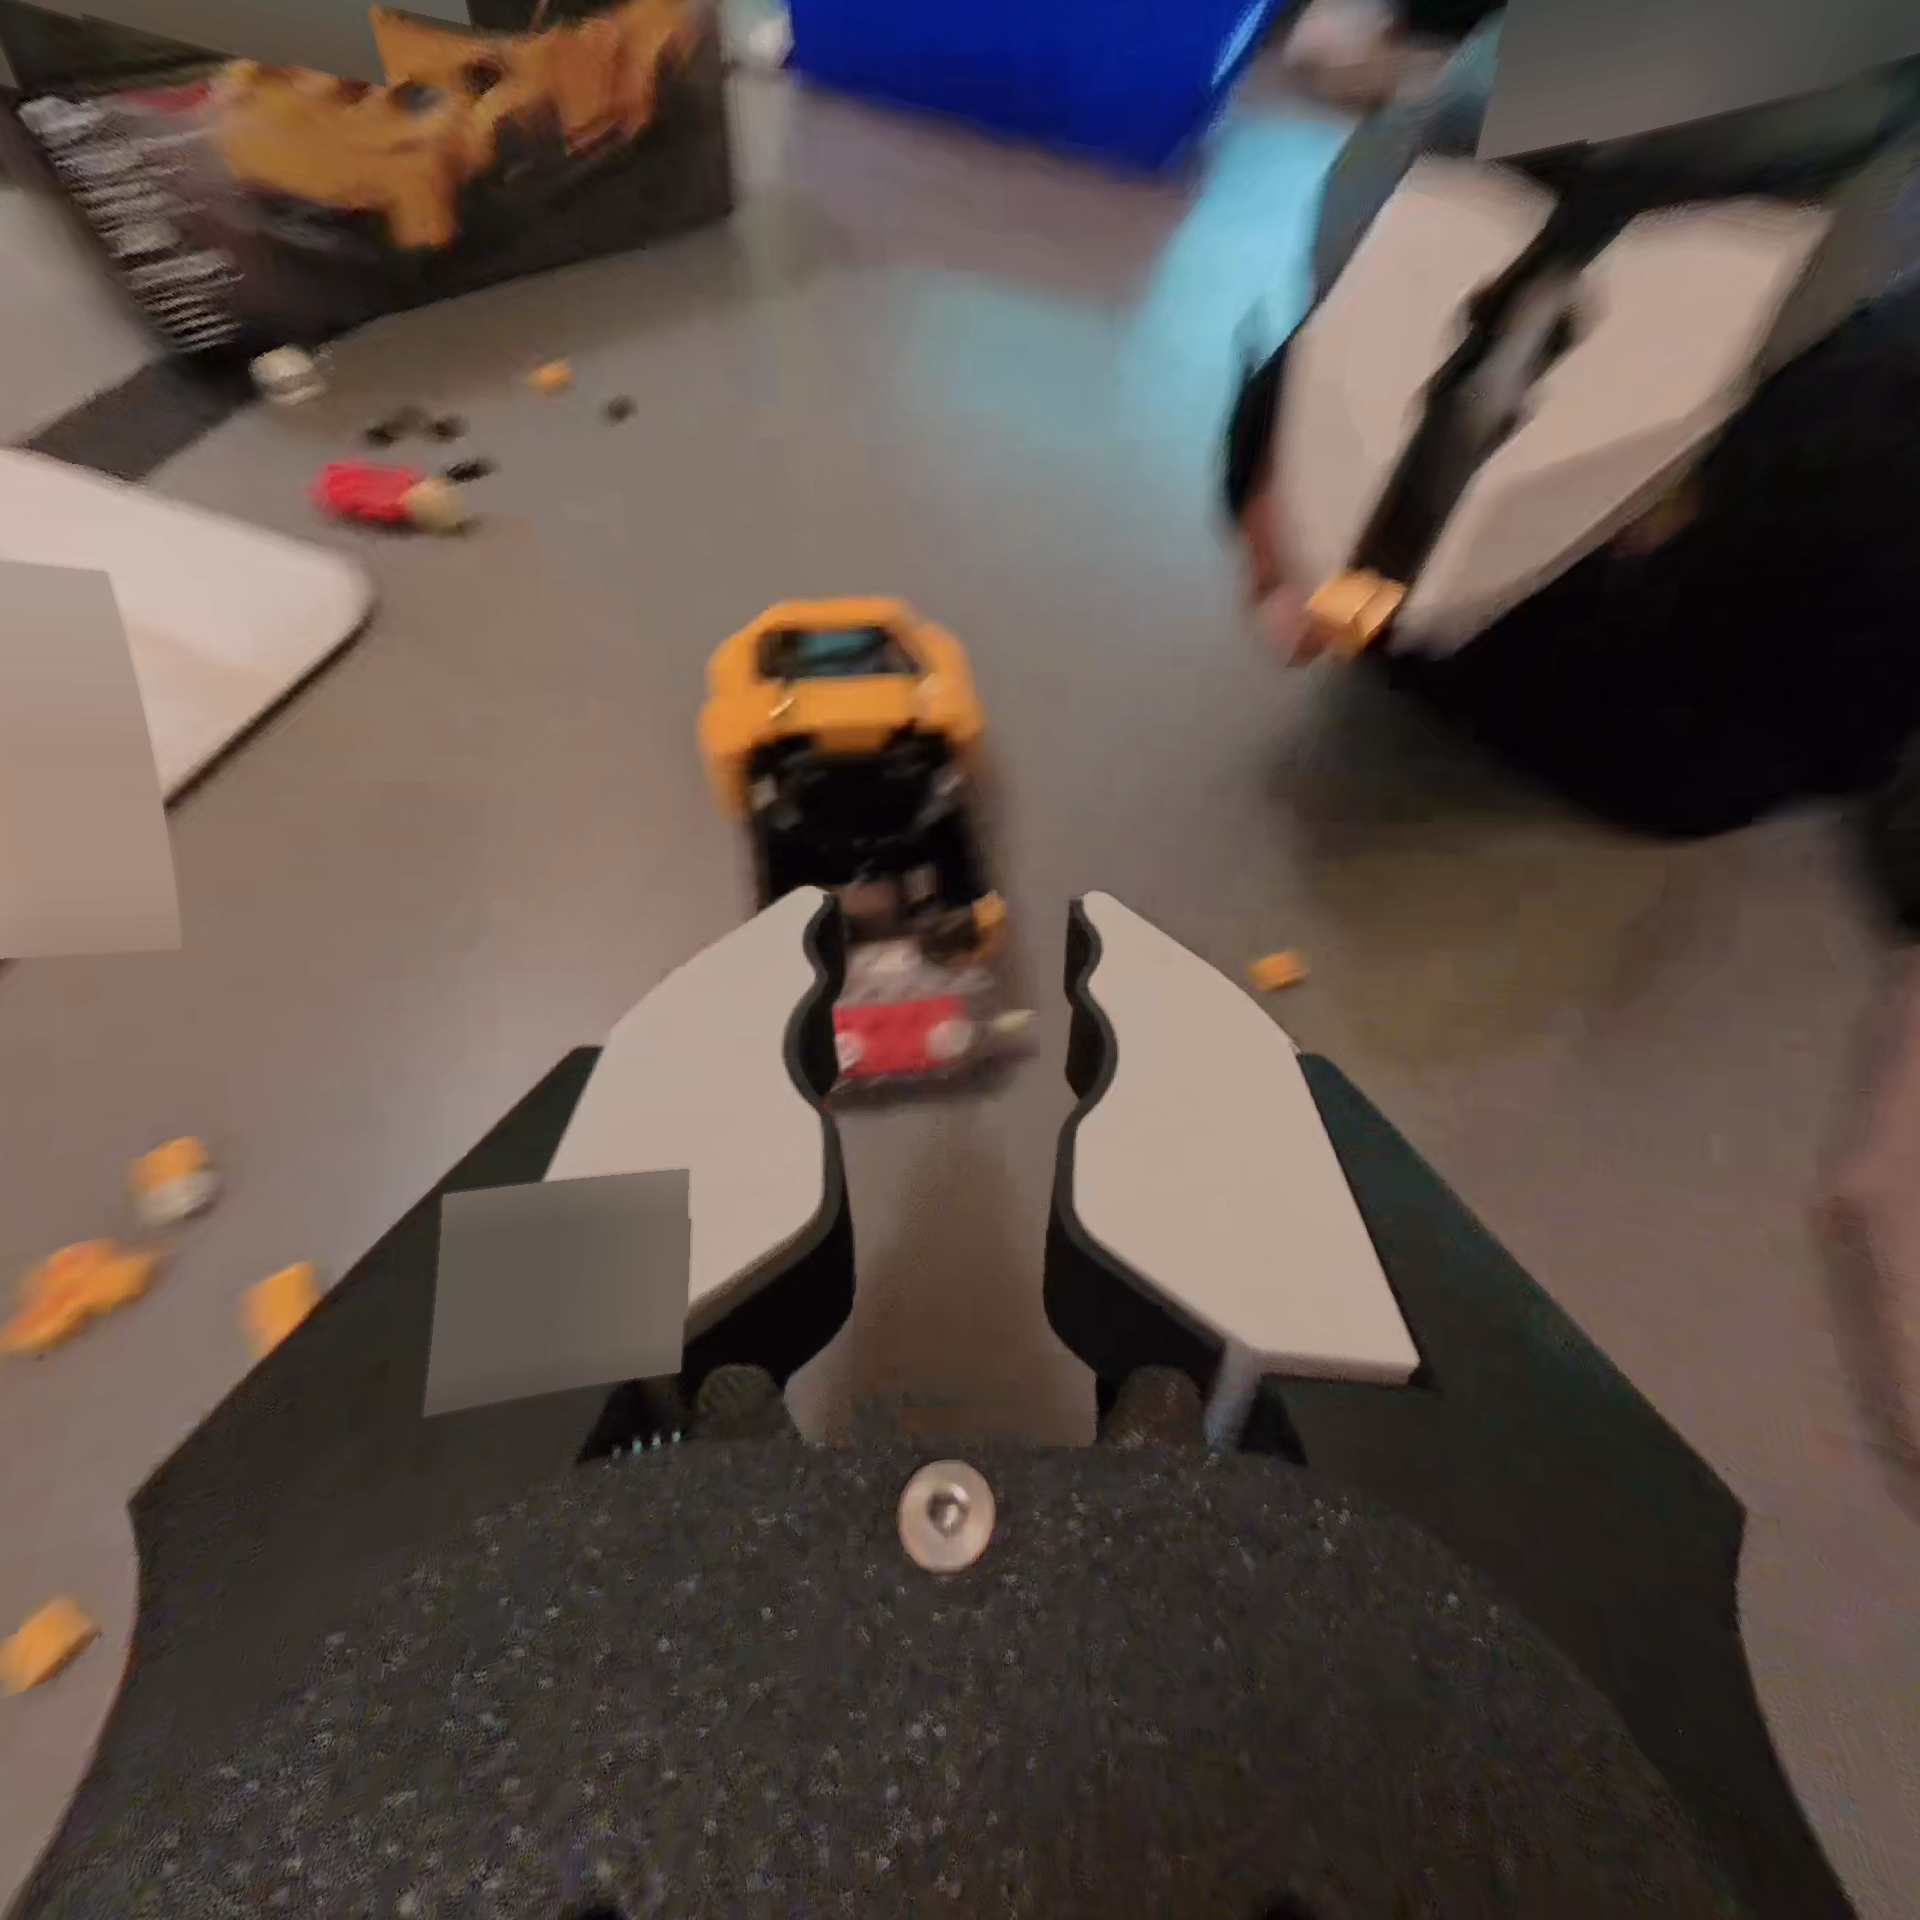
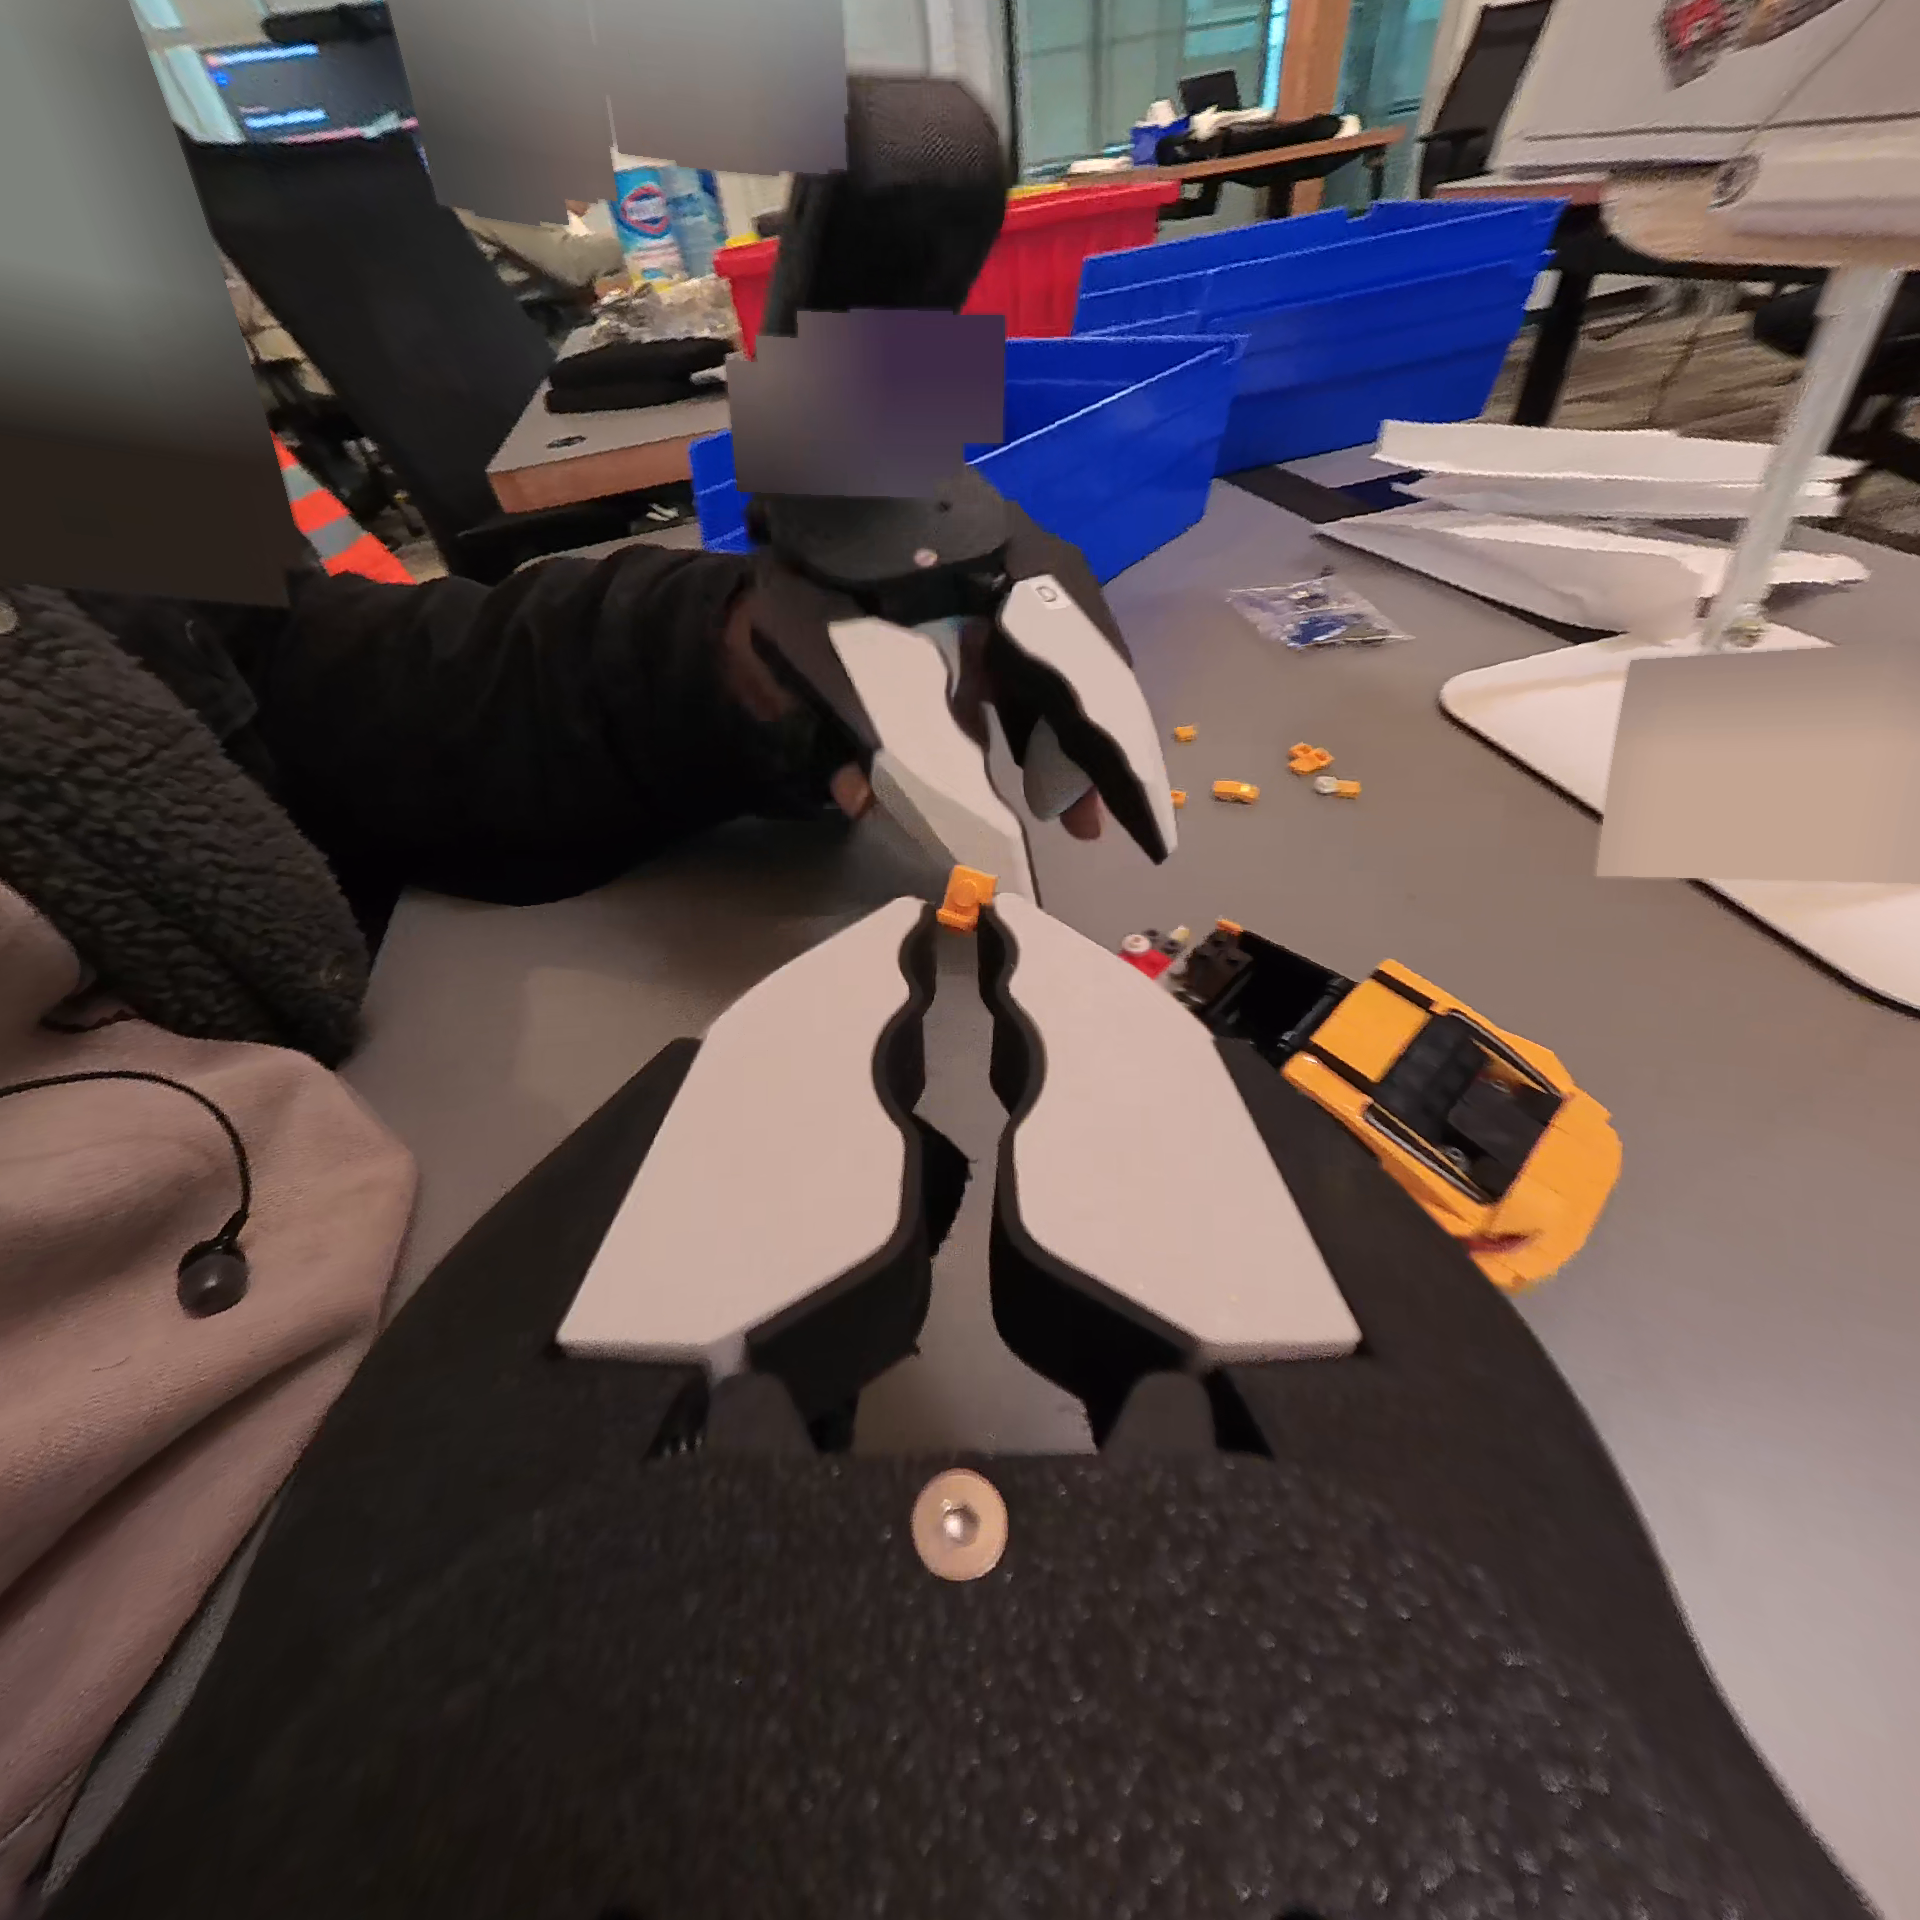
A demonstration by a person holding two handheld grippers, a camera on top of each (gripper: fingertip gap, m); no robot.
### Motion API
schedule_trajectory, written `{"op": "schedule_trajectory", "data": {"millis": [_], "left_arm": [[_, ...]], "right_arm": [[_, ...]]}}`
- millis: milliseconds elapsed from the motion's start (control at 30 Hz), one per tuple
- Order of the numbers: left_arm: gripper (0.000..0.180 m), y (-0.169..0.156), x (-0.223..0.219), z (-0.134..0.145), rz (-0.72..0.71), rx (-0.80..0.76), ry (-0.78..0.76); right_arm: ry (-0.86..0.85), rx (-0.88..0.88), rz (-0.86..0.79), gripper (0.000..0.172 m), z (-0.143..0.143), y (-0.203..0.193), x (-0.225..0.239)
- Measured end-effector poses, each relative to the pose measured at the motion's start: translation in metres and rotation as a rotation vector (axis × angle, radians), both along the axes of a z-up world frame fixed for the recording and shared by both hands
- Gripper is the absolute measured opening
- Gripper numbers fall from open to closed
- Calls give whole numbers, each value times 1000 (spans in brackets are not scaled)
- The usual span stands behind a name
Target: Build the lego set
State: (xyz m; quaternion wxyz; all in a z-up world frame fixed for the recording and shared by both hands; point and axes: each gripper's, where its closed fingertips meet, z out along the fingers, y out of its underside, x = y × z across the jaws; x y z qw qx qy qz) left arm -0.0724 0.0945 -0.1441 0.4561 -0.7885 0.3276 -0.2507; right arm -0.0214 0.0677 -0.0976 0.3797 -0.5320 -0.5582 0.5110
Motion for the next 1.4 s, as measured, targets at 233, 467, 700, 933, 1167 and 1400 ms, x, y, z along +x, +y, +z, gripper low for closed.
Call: {"op": "schedule_trajectory", "data": {"millis": [233,467,700,933,1167,1400], "left_arm": [[69,21,-9,-33,83,-52,241],[77,31,2,-39,17,-223,277],[77,40,14,-54,-27,-369,422],[64,41,15,-58,-4,-441,448],[64,39,24,-27,107,-607,-130],[64,19,39,-6,182,-698,-583]], "right_arm": [[-16,-8,-105,7,0,22,6],[-34,-20,-124,7,-3,25,7],[-42,-21,-132,7,-3,26,8],[-39,-18,-136,7,-1,25,11],[-67,19,-128,7,-5,21,10],[-142,71,-106,7,-17,13,0]]}}
